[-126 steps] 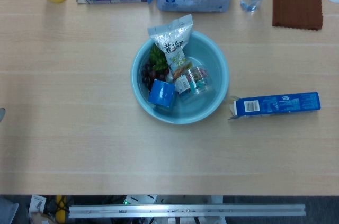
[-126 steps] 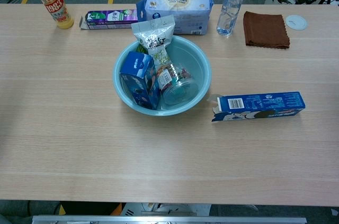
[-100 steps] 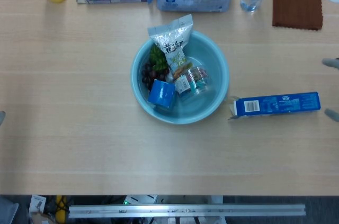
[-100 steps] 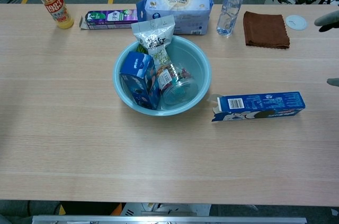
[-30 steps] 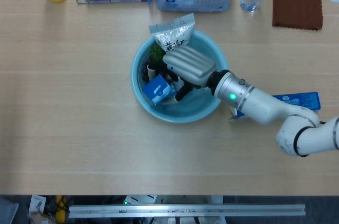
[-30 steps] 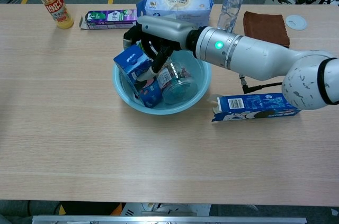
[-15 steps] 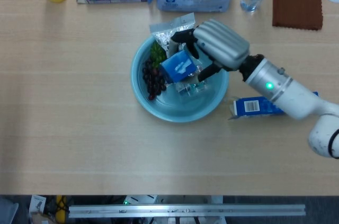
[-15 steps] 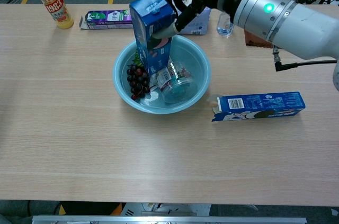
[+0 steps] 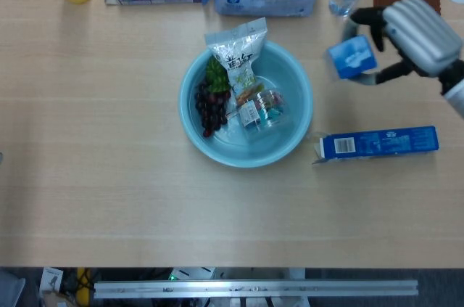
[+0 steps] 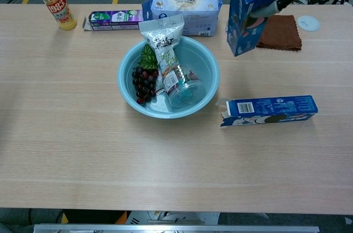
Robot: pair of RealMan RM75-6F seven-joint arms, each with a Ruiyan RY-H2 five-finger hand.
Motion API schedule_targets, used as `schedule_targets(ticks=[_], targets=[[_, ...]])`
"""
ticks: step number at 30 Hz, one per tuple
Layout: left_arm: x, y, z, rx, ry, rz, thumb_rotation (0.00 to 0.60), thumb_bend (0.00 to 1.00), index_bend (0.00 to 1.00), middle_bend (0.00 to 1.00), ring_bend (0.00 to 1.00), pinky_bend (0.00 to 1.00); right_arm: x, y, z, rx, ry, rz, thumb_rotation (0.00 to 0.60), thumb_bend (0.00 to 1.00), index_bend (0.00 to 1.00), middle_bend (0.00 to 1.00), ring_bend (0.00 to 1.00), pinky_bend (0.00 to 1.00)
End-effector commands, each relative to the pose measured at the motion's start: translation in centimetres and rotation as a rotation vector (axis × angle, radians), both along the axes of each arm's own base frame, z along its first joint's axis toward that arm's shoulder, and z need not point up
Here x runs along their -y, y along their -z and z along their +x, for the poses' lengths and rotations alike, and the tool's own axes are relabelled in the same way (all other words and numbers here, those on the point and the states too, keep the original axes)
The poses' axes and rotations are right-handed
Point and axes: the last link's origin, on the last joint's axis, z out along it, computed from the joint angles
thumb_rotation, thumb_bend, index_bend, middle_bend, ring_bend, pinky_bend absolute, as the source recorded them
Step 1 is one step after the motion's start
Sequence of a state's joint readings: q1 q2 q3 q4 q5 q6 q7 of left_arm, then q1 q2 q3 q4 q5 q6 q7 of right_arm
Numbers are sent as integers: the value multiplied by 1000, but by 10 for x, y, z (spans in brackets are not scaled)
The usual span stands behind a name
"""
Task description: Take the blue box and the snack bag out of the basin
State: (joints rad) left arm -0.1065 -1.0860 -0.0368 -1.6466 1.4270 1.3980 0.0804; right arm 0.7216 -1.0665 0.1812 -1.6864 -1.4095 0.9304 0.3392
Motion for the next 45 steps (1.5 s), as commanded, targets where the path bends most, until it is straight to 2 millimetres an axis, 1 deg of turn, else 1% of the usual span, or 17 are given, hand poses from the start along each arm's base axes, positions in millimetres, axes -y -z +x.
schedule_targets(ticks=[1,6,8,16,19,20,22,24,25,26,27,30,33,35,39,42,45], targets=[[-2,3,0,3,0,-9,600,193,18,101,68,55,-5,-2,-36,-99,89,18,600,270,722,660,691,772],[-4,9,0,13,2,-23,600,193,18,101,68,55,-12,5,-64,-180,142,58,600,270,722,660,692,772],[-4,10,0,14,2,-28,600,193,18,101,68,55,-14,8,-70,-208,148,68,600,269,722,660,692,772],[-5,13,-1,21,4,-32,600,193,18,101,68,55,-9,17,-79,-291,132,56,600,263,722,657,688,772],[-4,14,-2,25,-1,-34,600,193,18,101,68,55,-9,21,-78,-330,116,57,600,260,722,641,662,763],[-4,15,-2,27,-2,-35,600,193,18,101,68,55,-9,23,-77,-338,113,63,600,254,716,621,639,743],[-4,16,-1,28,0,-37,600,193,18,100,68,55,-10,26,-74,-352,107,77,600,237,657,553,568,666],[-3,15,-1,29,2,-36,600,193,18,101,68,55,-11,28,-73,-370,103,94,600,220,514,440,459,552],[-3,15,-1,29,2,-34,600,193,18,101,68,55,-11,29,-72,-374,102,100,600,215,464,406,424,518],[-3,15,-1,29,1,-33,600,193,18,101,68,55,-11,29,-71,-377,101,103,600,209,378,350,361,464],[-2,14,-1,28,0,-32,600,193,18,101,68,55,-11,29,-69,-378,98,105,600,203,316,309,315,425],[-1,14,-2,29,-2,-32,600,192,18,101,68,55,-12,30,-65,-359,93,104,600,185,193,230,234,363],[-1,14,-1,29,-2,-35,600,193,18,101,68,55,-12,30,-62,-361,83,106,600,171,133,198,201,335],[0,14,-1,31,-1,-36,600,193,18,101,68,55,-12,28,-61,-374,81,112,600,153,119,190,192,325],[0,14,-2,31,-6,-34,600,194,18,101,68,55,-13,20,-60,-384,87,107,600,134,119,189,191,325],[0,14,-2,32,-6,-36,600,194,18,101,68,55,-11,14,-59,-346,96,59,600,112,119,188,191,325],[0,15,-1,33,0,-39,600,193,18,101,68,55,-9,14,-55,-300,97,15,600,77,119,188,191,324]])
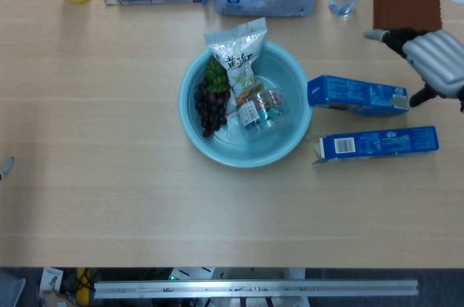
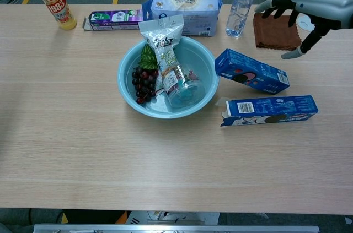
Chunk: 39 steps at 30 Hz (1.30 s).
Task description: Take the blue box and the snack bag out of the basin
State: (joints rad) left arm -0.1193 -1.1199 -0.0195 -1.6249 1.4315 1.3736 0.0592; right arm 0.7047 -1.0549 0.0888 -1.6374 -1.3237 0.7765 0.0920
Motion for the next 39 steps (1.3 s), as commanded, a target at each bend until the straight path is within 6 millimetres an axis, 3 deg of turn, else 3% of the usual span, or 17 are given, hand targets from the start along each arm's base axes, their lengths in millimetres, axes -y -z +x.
schedule_targets(ticks=[1,15,20,27,35,39], targets=[[0,0,1,1,5,-1,600,194,18,101,68,55,1,1,5,50,-3,-43,600,74,119,189,191,324],[5,-4,0,-4,-8,6,600,193,18,101,69,55,-9,44,49,90,-125,120,600,74,122,230,193,325],[7,-4,-2,-6,-20,6,600,193,18,101,69,55,-13,49,55,43,-170,169,600,76,217,304,203,321],[7,0,0,1,-9,-9,600,193,18,101,69,55,-18,57,50,-28,-180,208,600,77,243,318,210,314],[7,0,-3,2,-17,-13,600,193,18,101,69,55,-23,41,22,-123,-107,201,600,76,243,325,221,314],[5,2,0,9,-6,-18,600,193,18,101,69,55,-22,31,24,-70,-84,154,600,76,243,331,223,314]])
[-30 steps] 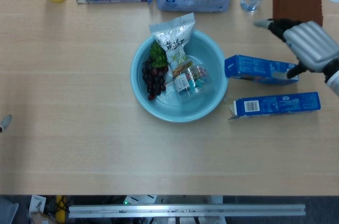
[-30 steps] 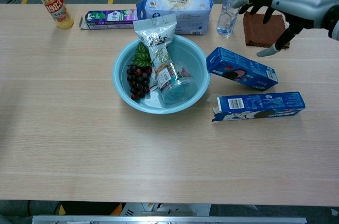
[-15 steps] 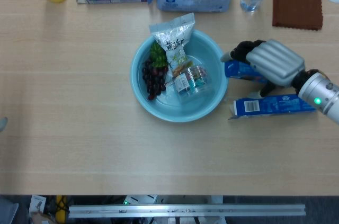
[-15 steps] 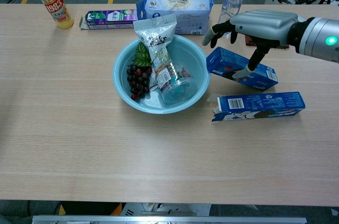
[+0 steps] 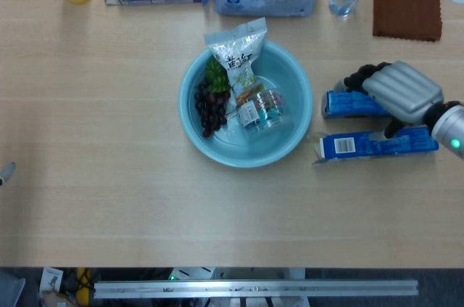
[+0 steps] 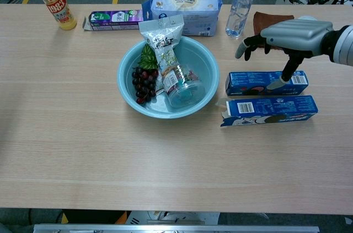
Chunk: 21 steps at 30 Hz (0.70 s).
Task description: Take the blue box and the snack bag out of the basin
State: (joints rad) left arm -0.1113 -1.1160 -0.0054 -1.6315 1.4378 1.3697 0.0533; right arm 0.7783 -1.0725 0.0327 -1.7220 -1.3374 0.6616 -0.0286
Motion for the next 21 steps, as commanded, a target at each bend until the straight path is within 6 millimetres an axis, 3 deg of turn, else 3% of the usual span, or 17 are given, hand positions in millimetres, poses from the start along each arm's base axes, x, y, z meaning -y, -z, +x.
schedule_targets(ticks=[1,9,21], targets=[[-1,0,1,3,7,1,600,193,18,101,69,55,2,-7,4,63,11,-49,600,76,243,332,223,314],[0,0,4,5,17,-1,600,194,18,101,69,55,21,12,39,168,-31,-84,600,72,243,332,223,314],[9,-8,1,0,-8,20,600,194,18,101,69,55,55,56,115,235,-55,-105,600,18,176,230,195,302]])
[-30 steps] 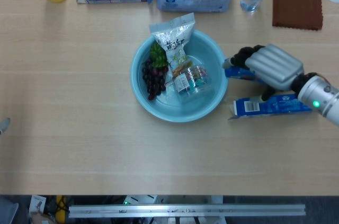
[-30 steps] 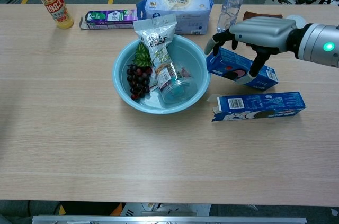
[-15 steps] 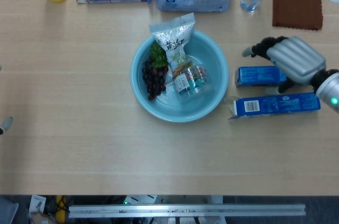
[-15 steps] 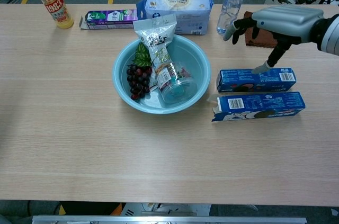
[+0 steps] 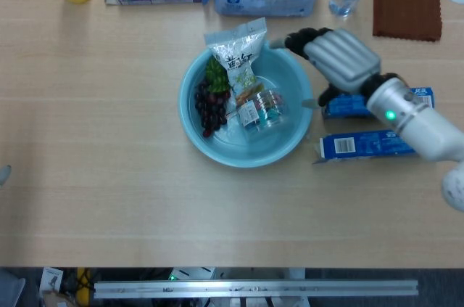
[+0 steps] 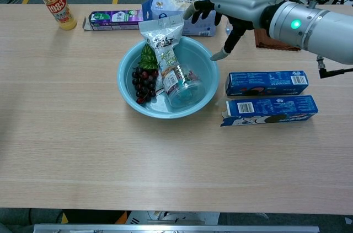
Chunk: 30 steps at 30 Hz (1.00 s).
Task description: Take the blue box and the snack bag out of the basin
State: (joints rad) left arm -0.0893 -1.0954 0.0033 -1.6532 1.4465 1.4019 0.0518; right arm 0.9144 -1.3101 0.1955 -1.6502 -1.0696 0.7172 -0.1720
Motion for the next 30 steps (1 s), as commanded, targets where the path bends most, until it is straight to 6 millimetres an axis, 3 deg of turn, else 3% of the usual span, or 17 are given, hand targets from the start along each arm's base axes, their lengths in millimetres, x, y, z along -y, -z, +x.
schedule_targets(ticks=[1,11,25,30], targets=[[1,-1,0,0,-4,1,600,193,18,101,69,55,14,13,33,23,-24,-27,600,17,174,228,194,302],[5,-5,-3,2,-24,12,600,193,18,101,69,55,44,39,74,-26,-4,-48,600,0,105,167,156,262],[10,-7,-4,7,-56,19,600,194,18,101,70,55,70,80,69,-130,137,60,600,0,99,160,149,254],[9,-4,-5,6,-64,10,600,193,18,100,69,55,65,83,72,-96,128,103,600,0,129,260,201,293]])
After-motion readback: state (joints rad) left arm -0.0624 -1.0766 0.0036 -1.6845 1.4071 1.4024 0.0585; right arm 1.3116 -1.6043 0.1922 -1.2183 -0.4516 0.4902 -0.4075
